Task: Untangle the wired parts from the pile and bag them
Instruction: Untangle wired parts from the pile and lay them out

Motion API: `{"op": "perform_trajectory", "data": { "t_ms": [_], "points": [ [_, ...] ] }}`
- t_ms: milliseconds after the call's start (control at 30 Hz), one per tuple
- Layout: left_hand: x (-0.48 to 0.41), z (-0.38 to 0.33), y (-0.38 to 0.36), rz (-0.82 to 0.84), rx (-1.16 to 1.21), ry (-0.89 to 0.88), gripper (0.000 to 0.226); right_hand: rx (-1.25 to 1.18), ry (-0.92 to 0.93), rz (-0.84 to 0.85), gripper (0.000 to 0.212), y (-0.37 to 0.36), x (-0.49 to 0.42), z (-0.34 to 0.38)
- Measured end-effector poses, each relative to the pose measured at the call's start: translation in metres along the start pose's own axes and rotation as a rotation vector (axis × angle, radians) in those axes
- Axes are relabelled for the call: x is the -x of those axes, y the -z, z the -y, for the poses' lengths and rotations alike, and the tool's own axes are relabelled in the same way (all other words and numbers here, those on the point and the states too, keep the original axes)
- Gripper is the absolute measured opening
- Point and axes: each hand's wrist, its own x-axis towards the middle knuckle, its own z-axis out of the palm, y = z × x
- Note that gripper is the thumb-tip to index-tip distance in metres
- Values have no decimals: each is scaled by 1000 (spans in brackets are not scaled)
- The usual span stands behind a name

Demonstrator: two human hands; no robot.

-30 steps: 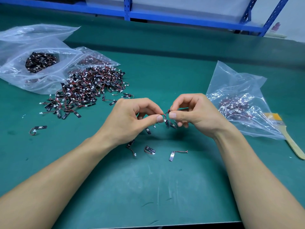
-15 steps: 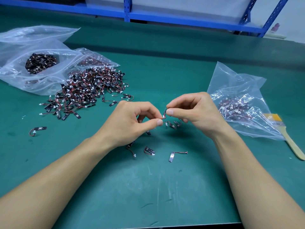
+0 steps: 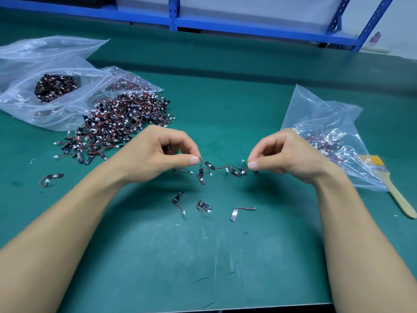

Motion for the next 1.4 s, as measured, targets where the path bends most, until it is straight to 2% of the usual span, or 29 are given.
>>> {"op": "perform_trajectory", "data": {
  "t_ms": [200,333,467,600,667,800,933,1033,1167,1300,1400],
  "points": [
    [2,4,7,183,98,96,6,174,-169,223,14,10,6,-6],
    [3,5,9,232,118,144,2,247,-277,322,30,8,8,-7],
    [4,2,7,259,132,122,1,246,-281,268,40,8,6,-8],
    [3,-6,-12,240,104,10,9,238,-272,186,49,6,2,-11],
    [2,-11,-25,253,90,-46,1,234,-277,168,40,4,0,-13],
    [-2,-8,-43,262,-29,-98,5,266,-270,199,23,3,0,-13],
    [-3,-1,-48,207,-209,-135,7,309,-272,221,21,5,1,-13],
    [-5,3,-48,155,-260,-166,12,325,-256,194,22,5,-1,-15],
    [-9,10,-35,-53,-300,-193,13,308,-204,85,27,6,-3,-17],
    [-11,29,-11,-291,-361,-69,9,281,-144,-122,28,5,-9,-25],
    [-10,47,1,-349,-397,52,12,239,-138,-215,28,2,-15,-32]
  ]
}}
